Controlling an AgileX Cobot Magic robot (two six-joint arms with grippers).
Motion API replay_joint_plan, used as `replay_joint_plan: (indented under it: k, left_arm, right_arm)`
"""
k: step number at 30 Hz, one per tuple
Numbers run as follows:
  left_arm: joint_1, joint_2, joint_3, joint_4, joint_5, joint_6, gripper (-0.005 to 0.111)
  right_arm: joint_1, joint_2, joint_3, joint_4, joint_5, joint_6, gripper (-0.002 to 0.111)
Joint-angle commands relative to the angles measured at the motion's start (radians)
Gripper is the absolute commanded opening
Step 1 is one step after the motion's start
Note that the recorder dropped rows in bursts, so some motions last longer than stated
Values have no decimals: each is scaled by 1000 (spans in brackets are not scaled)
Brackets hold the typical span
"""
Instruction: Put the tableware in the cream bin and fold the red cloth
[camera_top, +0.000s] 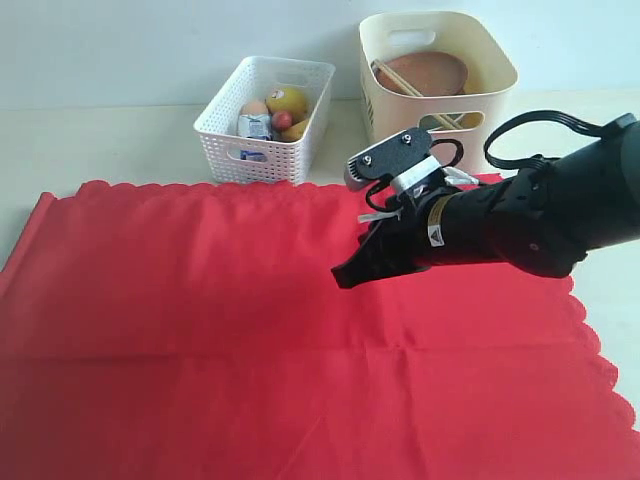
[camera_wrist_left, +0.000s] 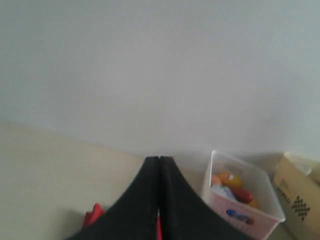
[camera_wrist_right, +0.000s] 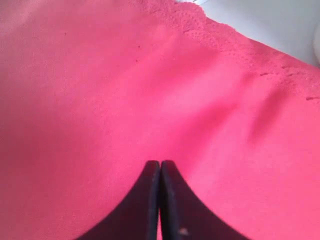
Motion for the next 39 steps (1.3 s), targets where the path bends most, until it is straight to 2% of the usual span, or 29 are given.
replay_joint_plan:
  k: [1,3,8,13,18,21,26,39]
  left_arm:
    - [0,188,-31,4,-11,27,2]
    - [0,274,-48,4,-9,27,9]
    - [0,506,-98,4,-15,53,39]
    - [6,689,-141,1,-44,71,62]
    - [71,858,-212,-63,-12,79,80]
    - [108,929,-280,-48,111,78,84]
    - [118,1045,-395,-1,264,78,84]
    - [116,1279,-525,76,338,81,84]
  right_arm:
    - [3,2,-7,-11,-13,-9,0]
    - [3,2,-7,-11,-13,-9,0]
    - [3,2,-7,-11,-13,-9,0]
    - [3,2,-7,-11,-15,-9,0]
    - [3,2,-7,-11,-15,-9,0]
    - [3,2,-7,-11,-15,-9,0]
    - [3,2,-7,-11,-15,-9,0]
    - [3,2,-7,-11,-23,-9,0]
